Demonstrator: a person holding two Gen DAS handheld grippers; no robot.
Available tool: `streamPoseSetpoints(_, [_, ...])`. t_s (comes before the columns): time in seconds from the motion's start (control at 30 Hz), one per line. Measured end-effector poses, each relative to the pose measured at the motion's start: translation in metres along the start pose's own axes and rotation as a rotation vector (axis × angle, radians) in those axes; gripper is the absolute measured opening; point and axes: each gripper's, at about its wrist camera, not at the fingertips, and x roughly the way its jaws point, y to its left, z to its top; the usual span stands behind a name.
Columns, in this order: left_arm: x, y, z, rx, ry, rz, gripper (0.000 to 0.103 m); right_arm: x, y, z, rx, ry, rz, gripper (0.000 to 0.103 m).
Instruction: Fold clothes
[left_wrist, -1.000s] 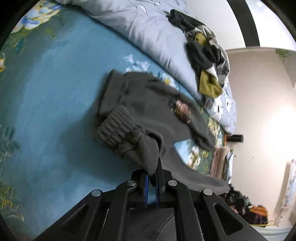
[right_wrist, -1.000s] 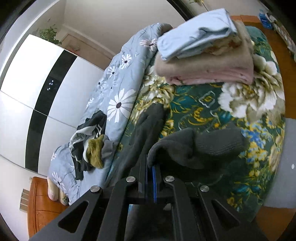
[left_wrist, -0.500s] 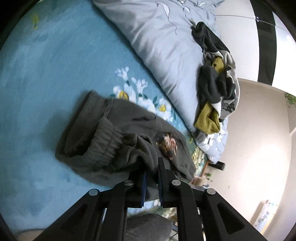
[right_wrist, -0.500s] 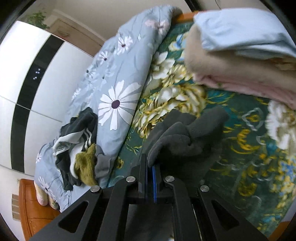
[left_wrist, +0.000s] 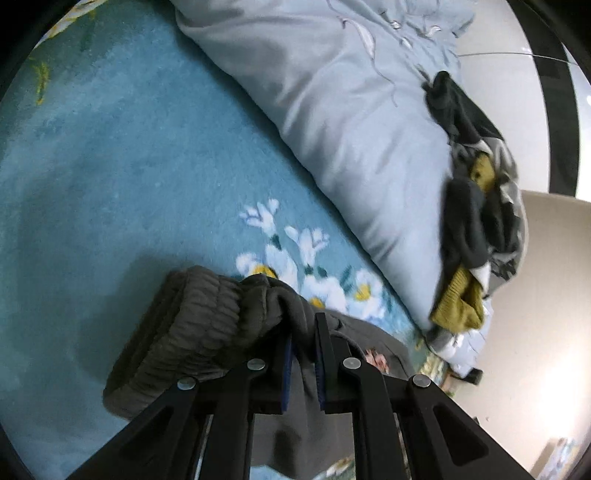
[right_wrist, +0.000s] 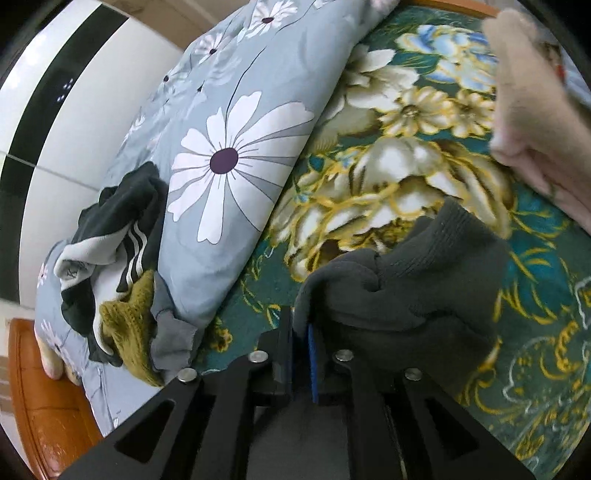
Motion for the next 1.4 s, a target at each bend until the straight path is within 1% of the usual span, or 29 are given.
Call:
streamPoseSetpoints(0.03, [0.002, -0.003, 0.0, 0.009, -0.001, 0.009, 0.018, 0.006, 0.002, 0.002, -0.012, 0.008, -0.001, 0.038])
streamPoseSetpoints(0.07, [0.002, -0.009, -0.001, 0.046, 0.003, 0.012, 0.027, 0.002, 0.0, 0.001, -0.019, -0.001, 0.025, 0.048])
streamPoseSetpoints(0.1, [-0.001, -0.015, -0.005, 0.094, 0.012, 0.013, 0.031, -0.008, -0.005, -0.002, -0.028, -0.025, 0.068, 0.057])
streamPoseSetpoints(0.13, [-0.005, -0.022, -0.008, 0.142, 0.021, 0.015, 0.038, -0.018, -0.011, -0.005, -0.038, -0.051, 0.111, 0.057])
streamPoseSetpoints(0.17, [-0.008, -0.028, -0.011, 0.188, 0.03, 0.016, 0.042, -0.028, -0.02, -0.008, -0.041, -0.073, 0.128, 0.057])
streamPoseSetpoints(0.2, [-0.014, -0.031, -0.013, 0.216, 0.034, 0.019, 0.042, -0.039, -0.029, -0.012, -0.044, -0.095, 0.144, 0.058])
streamPoseSetpoints(0.23, [-0.026, -0.031, -0.016, 0.238, 0.018, 0.043, 0.043, -0.047, -0.041, -0.015, -0.029, -0.118, 0.141, 0.058])
streamPoseSetpoints(0.27, [-0.037, -0.027, -0.016, 0.236, -0.009, 0.067, 0.047, -0.055, -0.054, -0.019, -0.012, -0.141, 0.137, 0.058])
streamPoseSetpoints(0.33, [-0.057, -0.012, -0.018, 0.216, -0.061, 0.126, 0.054, -0.063, -0.092, -0.03, 0.072, -0.166, 0.131, 0.061])
streamPoseSetpoints(0.4, [-0.068, 0.01, -0.021, 0.185, -0.063, 0.178, 0.056, -0.054, -0.123, -0.04, 0.172, -0.145, 0.16, 0.061])
streamPoseSetpoints(0.43, [-0.064, 0.017, -0.025, 0.171, -0.056, 0.174, 0.057, -0.05, -0.139, -0.045, 0.222, -0.134, 0.175, 0.061])
streamPoseSetpoints(0.5, [-0.056, 0.03, -0.031, 0.142, -0.042, 0.164, 0.057, -0.037, -0.151, -0.05, 0.281, -0.12, 0.225, 0.062])
streamPoseSetpoints(0.57, [-0.048, 0.044, -0.037, 0.113, -0.027, 0.155, 0.059, -0.024, -0.151, -0.049, 0.305, -0.116, 0.271, 0.065])
streamPoseSetpoints(0.67, [-0.037, 0.065, -0.047, 0.07, -0.006, 0.141, 0.06, -0.005, -0.141, -0.037, 0.319, -0.124, 0.275, 0.065])
streamPoseSetpoints(0.73, [-0.029, 0.078, -0.053, 0.041, 0.008, 0.132, 0.061, 0.004, -0.136, -0.029, 0.338, -0.14, 0.264, 0.067])
streamPoseSetpoints(0.8, [-0.021, 0.091, -0.059, 0.014, 0.021, 0.124, 0.061, 0.009, -0.131, -0.024, 0.35, -0.149, 0.242, 0.067])
streamPoseSetpoints(0.87, [-0.015, 0.091, -0.057, 0.018, 0.02, 0.13, 0.067, 0.01, -0.129, -0.022, 0.359, -0.146, 0.233, 0.065])
streamPoseSetpoints(0.9, [-0.012, 0.091, -0.056, 0.02, 0.019, 0.132, 0.067, 0.01, -0.127, -0.022, 0.362, -0.146, 0.228, 0.056])
streamPoseSetpoints(0.93, [-0.01, 0.092, -0.054, 0.02, 0.019, 0.133, 0.067, 0.008, -0.124, -0.023, 0.36, -0.146, 0.222, 0.041])
streamPoseSetpoints(1.03, [-0.007, 0.098, -0.051, -0.013, 0.023, 0.116, 0.068, 0.002, -0.115, -0.024, 0.35, -0.145, 0.207, 0.03])
streamPoseSetpoints(1.17, [-0.005, 0.109, -0.049, -0.062, 0.019, 0.095, 0.069, -0.022, -0.096, -0.027, 0.307, -0.179, 0.216, 0.026])
streamPoseSetpoints(1.3, [-0.022, 0.094, -0.048, -0.005, -0.023, 0.069, 0.069, -0.047, -0.081, -0.024, 0.256, -0.21, 0.237, 0.023])
streamPoseSetpoints(1.33, [-0.026, 0.09, -0.048, 0.009, -0.033, 0.063, 0.068, -0.056, -0.077, -0.026, 0.234, -0.216, 0.237, 0.023])
streamPoseSetpoints(1.37, [-0.03, 0.086, -0.047, 0.024, -0.044, 0.056, 0.059, -0.063, -0.074, -0.027, 0.214, -0.222, 0.232, 0.023])
streamPoseSetpoints(1.4, [-0.034, 0.083, -0.047, 0.038, -0.054, 0.05, 0.058, -0.071, -0.071, -0.03, 0.199, -0.225, 0.226, 0.023])
